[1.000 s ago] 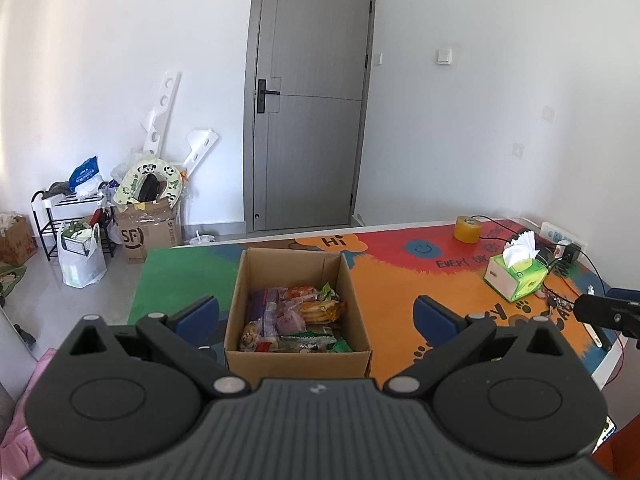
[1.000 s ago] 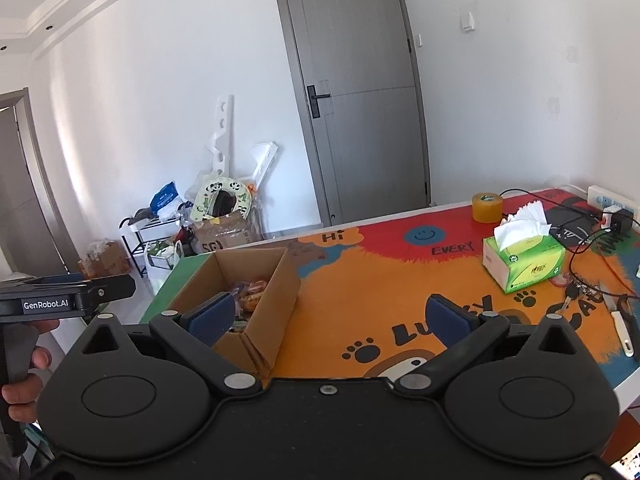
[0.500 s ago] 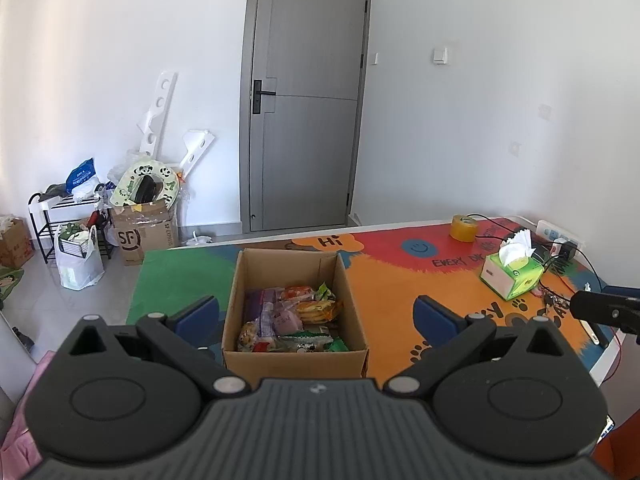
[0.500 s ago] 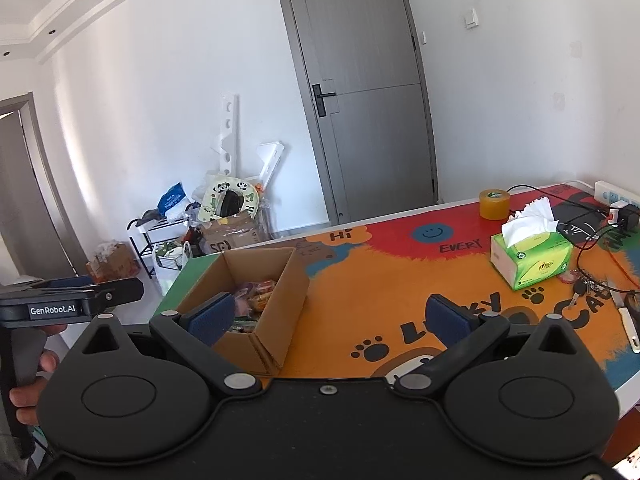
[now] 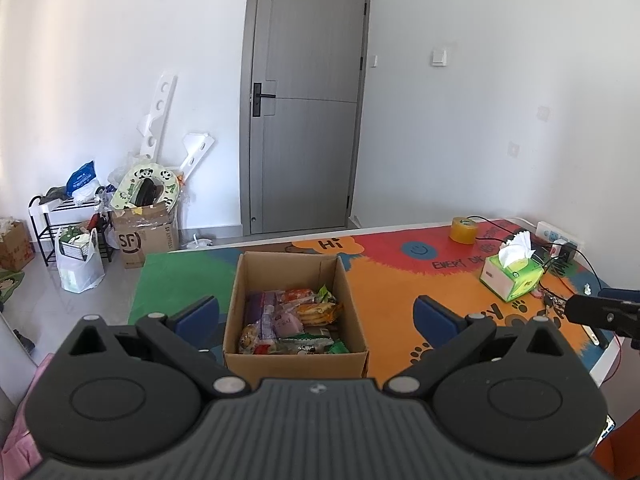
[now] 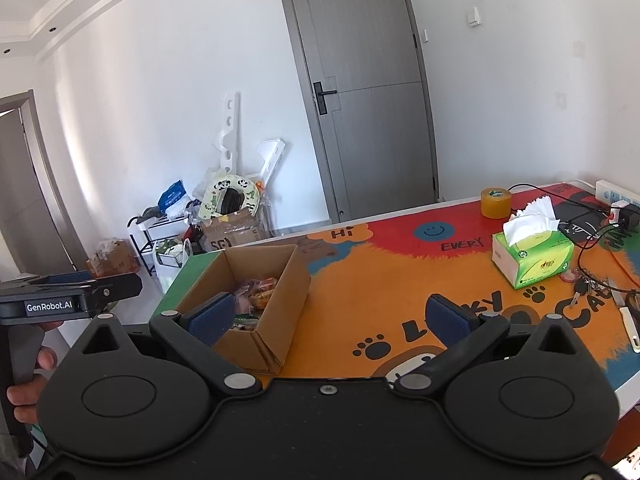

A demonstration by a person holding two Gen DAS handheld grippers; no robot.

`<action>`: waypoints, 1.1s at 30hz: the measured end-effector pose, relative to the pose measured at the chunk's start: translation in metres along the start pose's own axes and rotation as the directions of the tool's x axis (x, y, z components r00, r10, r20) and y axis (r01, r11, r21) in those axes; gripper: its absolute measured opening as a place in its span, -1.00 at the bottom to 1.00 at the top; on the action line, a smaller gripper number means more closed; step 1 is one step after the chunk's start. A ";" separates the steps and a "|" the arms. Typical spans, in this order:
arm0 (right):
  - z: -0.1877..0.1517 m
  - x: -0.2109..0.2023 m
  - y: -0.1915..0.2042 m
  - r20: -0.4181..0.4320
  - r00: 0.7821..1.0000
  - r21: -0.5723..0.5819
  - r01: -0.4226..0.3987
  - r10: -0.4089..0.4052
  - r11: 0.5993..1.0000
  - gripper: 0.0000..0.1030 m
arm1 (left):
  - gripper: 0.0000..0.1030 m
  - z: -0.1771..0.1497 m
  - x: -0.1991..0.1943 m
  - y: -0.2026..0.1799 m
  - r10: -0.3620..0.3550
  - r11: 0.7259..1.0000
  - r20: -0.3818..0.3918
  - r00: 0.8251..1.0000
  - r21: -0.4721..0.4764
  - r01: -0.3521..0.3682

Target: Organize snacks

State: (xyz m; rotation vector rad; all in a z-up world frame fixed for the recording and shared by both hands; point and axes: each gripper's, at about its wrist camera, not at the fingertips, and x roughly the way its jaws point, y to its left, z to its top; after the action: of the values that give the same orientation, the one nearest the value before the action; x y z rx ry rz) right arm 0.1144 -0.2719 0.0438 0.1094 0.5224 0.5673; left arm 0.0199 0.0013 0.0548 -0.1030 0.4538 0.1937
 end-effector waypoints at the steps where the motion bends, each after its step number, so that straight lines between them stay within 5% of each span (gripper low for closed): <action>1: 0.000 0.000 0.000 0.000 1.000 -0.001 0.000 0.000 1.000 1.00 | 0.99 0.000 0.000 0.000 0.001 1.000 0.000 1.000 -0.001 -0.001; 33: -0.001 0.001 0.003 -0.008 1.000 -0.004 0.000 0.000 1.000 1.00 | 0.99 -0.003 0.001 0.002 0.006 1.000 -0.006 1.000 -0.005 -0.006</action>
State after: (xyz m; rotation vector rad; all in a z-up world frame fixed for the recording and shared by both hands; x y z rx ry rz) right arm 0.1134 -0.2693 0.0435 0.1034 0.5288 0.5686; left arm 0.0193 0.0029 0.0518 -0.1070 0.4595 0.2008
